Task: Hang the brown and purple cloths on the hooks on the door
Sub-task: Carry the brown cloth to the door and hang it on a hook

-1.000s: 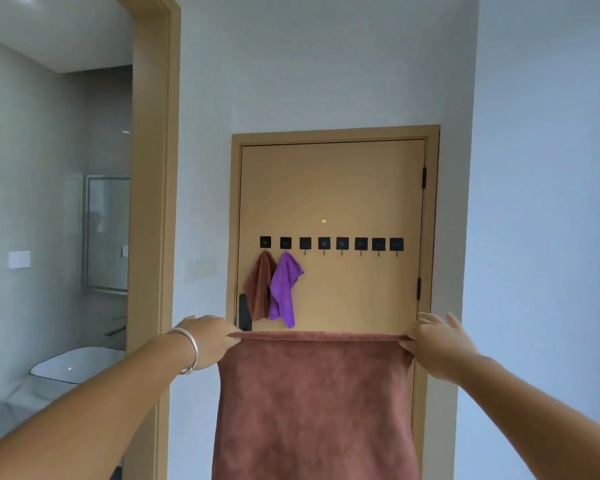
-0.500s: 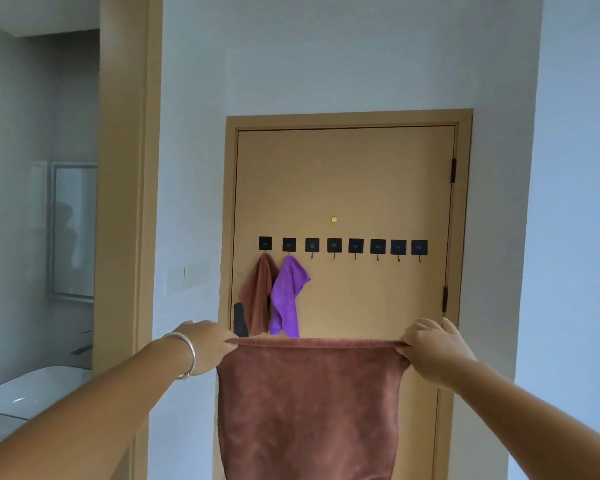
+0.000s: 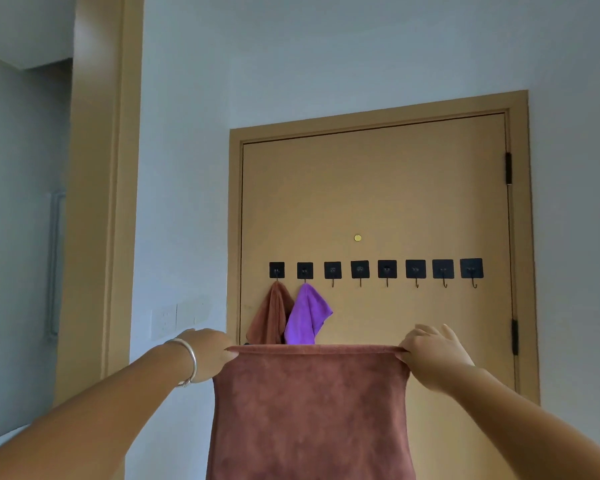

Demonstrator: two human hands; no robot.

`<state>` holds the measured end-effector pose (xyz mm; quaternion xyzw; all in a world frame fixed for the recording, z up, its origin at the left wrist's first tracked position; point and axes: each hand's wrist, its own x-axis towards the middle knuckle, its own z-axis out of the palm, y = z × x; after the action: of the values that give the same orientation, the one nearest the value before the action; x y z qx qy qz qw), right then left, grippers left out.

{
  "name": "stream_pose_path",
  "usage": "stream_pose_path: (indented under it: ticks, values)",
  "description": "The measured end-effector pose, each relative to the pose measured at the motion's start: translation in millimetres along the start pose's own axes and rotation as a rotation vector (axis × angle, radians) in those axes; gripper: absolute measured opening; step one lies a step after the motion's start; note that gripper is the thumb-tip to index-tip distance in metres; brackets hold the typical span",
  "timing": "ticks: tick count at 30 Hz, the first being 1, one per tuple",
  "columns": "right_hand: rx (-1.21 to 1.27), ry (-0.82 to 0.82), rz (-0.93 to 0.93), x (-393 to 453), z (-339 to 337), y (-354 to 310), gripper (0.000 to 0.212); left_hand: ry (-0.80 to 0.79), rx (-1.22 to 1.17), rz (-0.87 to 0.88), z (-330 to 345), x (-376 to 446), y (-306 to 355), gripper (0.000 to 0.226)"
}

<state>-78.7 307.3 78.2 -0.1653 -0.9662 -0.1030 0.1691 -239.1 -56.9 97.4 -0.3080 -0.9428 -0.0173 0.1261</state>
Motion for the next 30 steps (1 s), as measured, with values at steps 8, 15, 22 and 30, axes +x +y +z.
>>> stream_pose_path:
  ticks: [8, 15, 22, 30]
  values:
    - [0.02, 0.014, -0.006, 101, 27, 17, 0.039, -0.04, 0.007, -0.047, 17, 98, -10, 0.035]
    - [0.0, -0.029, 0.0, 163, 77, 25, 0.042, -0.091, -0.083, 0.007, 61, 177, -16, 0.032]
    - [-0.106, -0.038, 0.067, 235, 105, 40, 0.042, -0.057, -0.143, 0.106, 89, 289, -29, 0.034]
    - [-0.157, 0.1, 0.188, 332, 113, 59, 0.04, 0.07, -0.114, 0.22, 102, 426, -39, 0.034]
